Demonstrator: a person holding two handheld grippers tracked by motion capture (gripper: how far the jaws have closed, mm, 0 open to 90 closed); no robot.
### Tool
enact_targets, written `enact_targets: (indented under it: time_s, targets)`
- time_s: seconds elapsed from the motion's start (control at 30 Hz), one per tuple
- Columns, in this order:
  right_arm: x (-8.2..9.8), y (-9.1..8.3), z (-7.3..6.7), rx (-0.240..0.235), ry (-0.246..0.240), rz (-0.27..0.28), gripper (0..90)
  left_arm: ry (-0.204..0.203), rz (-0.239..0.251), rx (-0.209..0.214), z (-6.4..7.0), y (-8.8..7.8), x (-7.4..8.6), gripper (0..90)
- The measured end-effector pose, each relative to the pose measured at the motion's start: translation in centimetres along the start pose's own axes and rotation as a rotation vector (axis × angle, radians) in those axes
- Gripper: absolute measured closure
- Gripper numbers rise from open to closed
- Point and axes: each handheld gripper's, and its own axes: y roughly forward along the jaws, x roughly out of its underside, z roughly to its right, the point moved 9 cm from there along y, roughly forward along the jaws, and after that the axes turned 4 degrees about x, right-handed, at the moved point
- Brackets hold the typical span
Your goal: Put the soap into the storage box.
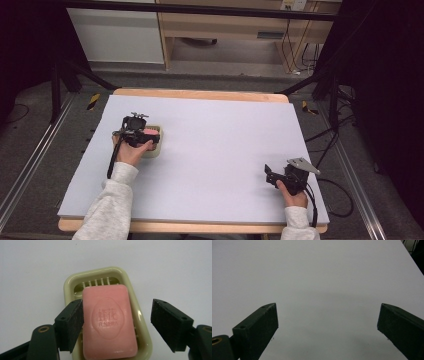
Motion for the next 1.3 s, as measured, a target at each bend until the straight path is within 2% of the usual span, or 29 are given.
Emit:
enact_targets:
  time_s: [0.1,0.23,0.3,0.43,0.6,0.73,0.87,0.97,1.07,1.17,1.3]
  targets:
    - [0.0,0.0,0.0,0.000,0.000,0.001,3.7,0.023,0.034,0.034,0.8,-1.0,0.1,26.4]
    - [0.0,0.0,0.1,0.002,-0.001,-0.001,3.8,0.043,0.055,0.060,1.3,-1.6,0.2,25.9]
    - [0.0,0.0,0.1,0.004,0.000,0.000,3.7,0.055,0.080,0.092,2.0,-2.1,0.4,25.2]
    - [0.0,0.0,0.1,0.001,0.005,0.004,3.8,0.082,0.094,0.102,2.6,-2.5,1.0,23.4]
    - [0.0,0.0,0.1,0.001,0.005,0.006,3.7,0.087,0.105,0.108,2.7,-2.9,1.9,22.0]
    - [-0.1,-0.1,0.1,-0.001,0.006,0.008,3.7,0.089,0.121,0.106,2.2,-3.4,2.9,22.2]
    - [-0.1,-0.1,0.1,-0.002,0.009,0.011,3.7,0.078,0.147,0.086,1.2,-4.0,3.8,22.7]
    - [-0.1,-0.1,0.1,-0.002,0.008,0.011,3.7,0.047,0.191,0.086,0.5,-4.7,4.7,22.7]
    - [-0.1,-0.1,0.1,-0.001,0.008,0.011,3.7,0.041,0.200,0.082,0.1,-5.0,5.2,22.8]
    - [-0.1,-0.1,0.1,-0.001,0.008,0.011,3.6,0.012,0.198,0.083,-0.9,-5.2,6.4,22.8]
    - [-0.1,-0.1,0.1,-0.001,0.009,0.012,3.7,0.013,0.206,0.077,-1.6,-5.6,7.6,22.7]
